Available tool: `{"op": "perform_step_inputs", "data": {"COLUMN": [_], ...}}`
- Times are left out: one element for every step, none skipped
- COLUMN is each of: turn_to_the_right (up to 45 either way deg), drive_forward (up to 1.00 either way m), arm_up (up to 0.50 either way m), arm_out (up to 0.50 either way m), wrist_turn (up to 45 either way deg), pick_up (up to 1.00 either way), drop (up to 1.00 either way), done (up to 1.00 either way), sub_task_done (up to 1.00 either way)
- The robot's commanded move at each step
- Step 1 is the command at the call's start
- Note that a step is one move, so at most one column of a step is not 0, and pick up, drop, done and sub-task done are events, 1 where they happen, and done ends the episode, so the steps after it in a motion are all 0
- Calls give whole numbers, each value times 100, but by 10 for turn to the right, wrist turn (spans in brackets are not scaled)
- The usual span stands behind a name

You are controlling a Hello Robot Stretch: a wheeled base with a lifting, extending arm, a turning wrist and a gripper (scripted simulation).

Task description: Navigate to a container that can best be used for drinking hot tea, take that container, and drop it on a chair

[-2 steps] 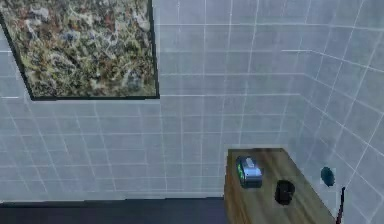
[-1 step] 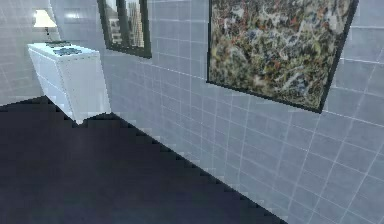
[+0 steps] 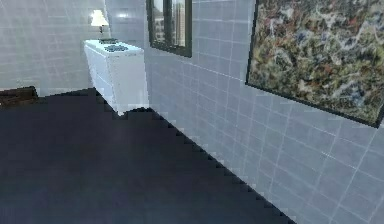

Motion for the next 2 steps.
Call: {"op": "perform_step_inputs", "data": {"turn_to_the_right": [420, 0], "drive_forward": [0, 95], "arm_up": [0, 0], "arm_out": [0, 0], "wrist_turn": [0, 0], "pick_up": [0, 0], "drop": [0, 0], "done": [0, 0], "sub_task_done": [0, 0]}}
